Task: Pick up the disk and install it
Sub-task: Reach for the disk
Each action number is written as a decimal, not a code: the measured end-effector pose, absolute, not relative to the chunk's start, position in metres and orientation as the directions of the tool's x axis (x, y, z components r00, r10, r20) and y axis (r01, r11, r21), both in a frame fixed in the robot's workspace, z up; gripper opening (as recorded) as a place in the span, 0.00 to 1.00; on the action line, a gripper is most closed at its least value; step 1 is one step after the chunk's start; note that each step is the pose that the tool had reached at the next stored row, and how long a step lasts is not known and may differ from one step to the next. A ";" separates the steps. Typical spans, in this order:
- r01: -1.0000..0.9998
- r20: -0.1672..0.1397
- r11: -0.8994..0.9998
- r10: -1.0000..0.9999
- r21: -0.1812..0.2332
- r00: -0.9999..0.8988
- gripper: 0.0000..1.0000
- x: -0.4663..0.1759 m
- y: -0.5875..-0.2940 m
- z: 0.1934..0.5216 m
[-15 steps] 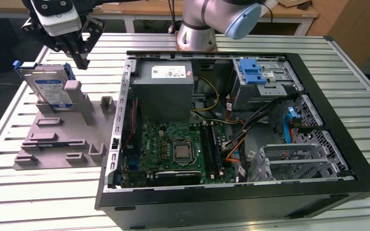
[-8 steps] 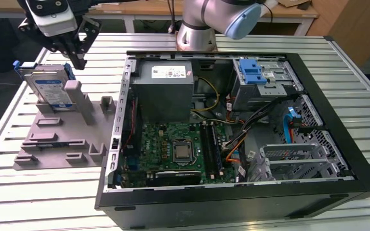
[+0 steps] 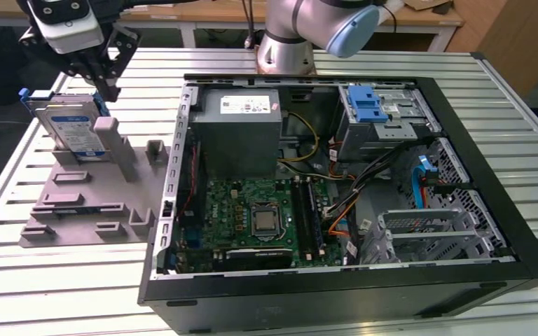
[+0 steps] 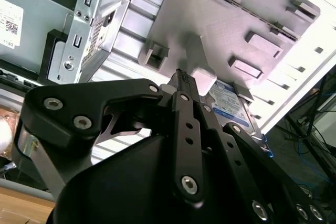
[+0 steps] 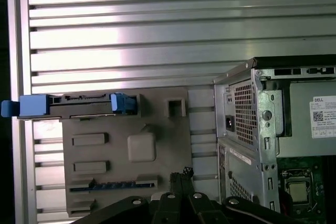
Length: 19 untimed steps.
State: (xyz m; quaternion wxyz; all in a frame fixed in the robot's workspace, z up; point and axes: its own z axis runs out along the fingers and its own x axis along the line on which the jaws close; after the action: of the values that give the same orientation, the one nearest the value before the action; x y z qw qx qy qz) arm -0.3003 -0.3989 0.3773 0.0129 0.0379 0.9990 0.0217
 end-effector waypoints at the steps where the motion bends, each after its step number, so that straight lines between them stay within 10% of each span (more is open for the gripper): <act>1: 0.075 -0.024 0.996 0.076 0.044 -0.997 0.11 -0.301 -0.399 0.377; 19: 0.075 -0.024 0.996 0.076 0.044 -0.997 0.11 -0.318 -0.399 0.376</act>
State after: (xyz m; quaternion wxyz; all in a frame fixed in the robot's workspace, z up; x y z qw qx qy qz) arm -0.3185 -0.3989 0.3758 0.0129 0.0379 0.9990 0.0217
